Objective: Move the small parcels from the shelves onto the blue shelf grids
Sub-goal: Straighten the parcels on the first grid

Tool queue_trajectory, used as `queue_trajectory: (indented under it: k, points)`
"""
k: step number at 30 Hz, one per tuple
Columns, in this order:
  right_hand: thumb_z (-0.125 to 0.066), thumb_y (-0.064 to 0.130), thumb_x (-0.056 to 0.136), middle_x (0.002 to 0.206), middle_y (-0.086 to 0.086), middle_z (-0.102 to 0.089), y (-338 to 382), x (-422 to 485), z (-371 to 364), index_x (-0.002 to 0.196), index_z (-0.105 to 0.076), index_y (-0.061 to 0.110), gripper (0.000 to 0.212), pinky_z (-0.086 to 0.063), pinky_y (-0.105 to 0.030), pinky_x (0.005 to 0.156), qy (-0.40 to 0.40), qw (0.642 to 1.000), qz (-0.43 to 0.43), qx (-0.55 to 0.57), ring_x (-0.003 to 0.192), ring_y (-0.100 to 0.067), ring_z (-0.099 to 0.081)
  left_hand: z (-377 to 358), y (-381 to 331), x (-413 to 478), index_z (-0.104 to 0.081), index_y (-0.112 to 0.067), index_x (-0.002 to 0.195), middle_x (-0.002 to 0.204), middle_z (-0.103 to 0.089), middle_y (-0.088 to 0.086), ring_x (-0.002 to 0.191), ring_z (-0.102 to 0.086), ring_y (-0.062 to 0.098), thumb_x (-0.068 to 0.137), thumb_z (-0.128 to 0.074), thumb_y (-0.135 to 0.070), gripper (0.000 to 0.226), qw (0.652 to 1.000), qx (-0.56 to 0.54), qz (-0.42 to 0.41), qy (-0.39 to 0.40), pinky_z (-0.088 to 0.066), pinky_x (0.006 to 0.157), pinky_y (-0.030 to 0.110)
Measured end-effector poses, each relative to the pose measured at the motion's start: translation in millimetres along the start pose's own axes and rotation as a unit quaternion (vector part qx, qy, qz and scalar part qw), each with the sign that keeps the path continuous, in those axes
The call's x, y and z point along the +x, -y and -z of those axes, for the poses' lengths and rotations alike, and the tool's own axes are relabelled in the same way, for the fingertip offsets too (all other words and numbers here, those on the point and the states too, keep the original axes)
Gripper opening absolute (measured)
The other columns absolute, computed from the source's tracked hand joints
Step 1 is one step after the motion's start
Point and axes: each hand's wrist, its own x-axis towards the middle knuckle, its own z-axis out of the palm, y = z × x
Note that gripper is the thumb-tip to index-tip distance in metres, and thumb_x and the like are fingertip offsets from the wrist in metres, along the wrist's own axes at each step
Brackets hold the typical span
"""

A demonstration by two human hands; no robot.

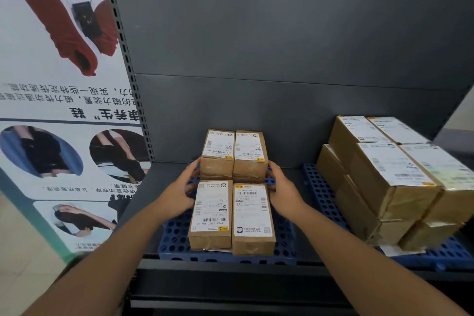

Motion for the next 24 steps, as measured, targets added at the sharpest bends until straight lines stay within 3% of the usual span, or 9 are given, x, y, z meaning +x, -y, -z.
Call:
queue_trajectory:
  k: [5,8,10,14,17,19,21,24]
  points:
    - [-0.062,0.003,0.088,0.142,0.005,-0.047,-1,-1,3,0.150,-0.019,0.034,0.082,-0.049,-0.029,0.097,0.004,1.000,-0.018,-0.004,0.118,-0.013,-0.055,3,3,-2,-0.018,-0.065,0.136,0.144,-0.039,-0.019,0.131,-0.046,0.005,0.076,-0.077,0.002,0.108,1.000,-0.001,-0.004,-0.011,-0.054,0.092,0.033]
    - [-0.058,-0.003,0.089,0.147,0.000,-0.042,-5,-11,6,0.151,-0.018,0.031,0.082,-0.049,-0.023,0.091,-0.008,0.999,-0.049,0.007,0.114,-0.013,-0.057,9,6,-12,-0.020,-0.062,0.135,0.155,-0.031,-0.008,0.140,-0.037,0.015,0.078,-0.061,0.019,0.107,1.000,0.010,0.002,-0.028,-0.052,0.095,0.038]
    - [-0.058,-0.003,0.090,0.144,0.002,-0.043,-3,-29,8,0.150,-0.021,0.032,0.079,-0.049,-0.020,0.084,-0.017,0.999,-0.050,0.016,0.112,-0.011,-0.056,12,11,-26,-0.023,-0.062,0.133,0.154,-0.032,-0.009,0.140,-0.036,0.014,0.078,-0.060,0.020,0.106,0.999,0.025,0.001,-0.037,-0.051,0.096,0.037]
    - [-0.062,0.014,0.092,0.135,0.017,-0.045,9,-85,13,0.147,-0.025,0.038,0.070,-0.047,-0.015,0.083,-0.024,0.999,-0.017,0.036,0.115,-0.002,-0.052,8,21,-71,-0.037,-0.066,0.131,0.145,-0.042,-0.027,0.136,-0.040,0.001,0.083,-0.068,0.004,0.091,0.998,0.008,-0.010,-0.058,-0.045,0.104,0.036]
    - [-0.066,0.038,0.087,0.139,0.031,-0.033,12,-126,8,0.144,-0.022,0.047,0.073,-0.040,-0.018,0.099,0.005,1.000,0.010,0.027,0.126,0.008,-0.038,-5,24,-105,-0.043,-0.056,0.133,0.142,-0.047,-0.029,0.133,-0.043,-0.002,0.077,-0.078,-0.038,0.068,0.998,-0.007,-0.002,-0.055,-0.038,0.111,0.038]
    - [-0.071,0.051,0.078,0.142,0.040,-0.019,8,-141,1,0.143,-0.016,0.054,0.086,-0.033,-0.022,0.107,0.030,0.999,0.020,0.007,0.128,0.014,-0.029,-15,24,-116,-0.044,-0.053,0.136,0.138,-0.047,-0.035,0.130,-0.043,-0.008,0.063,-0.081,-0.059,0.082,0.999,0.018,0.000,-0.048,-0.039,0.107,0.029]
    - [-0.074,0.052,0.073,0.142,0.040,-0.019,2,-145,-8,0.142,-0.013,0.057,0.093,-0.036,-0.026,0.109,0.039,0.999,0.019,-0.004,0.129,0.012,-0.031,-24,19,-117,-0.040,-0.048,0.139,0.134,-0.047,-0.040,0.124,-0.043,-0.016,0.061,-0.082,-0.059,0.089,0.997,0.060,-0.001,-0.051,-0.039,0.103,0.022]
    - [-0.074,0.039,0.078,0.138,0.036,-0.029,-5,-138,-19,0.138,-0.015,0.062,0.087,-0.044,-0.029,0.105,0.012,1.000,0.014,-0.019,0.124,0.007,-0.041,-30,12,-112,-0.038,-0.046,0.139,0.132,-0.052,-0.033,0.118,-0.045,-0.020,0.074,-0.082,-0.033,0.079,0.991,0.103,0.008,-0.087,-0.042,0.102,0.021]
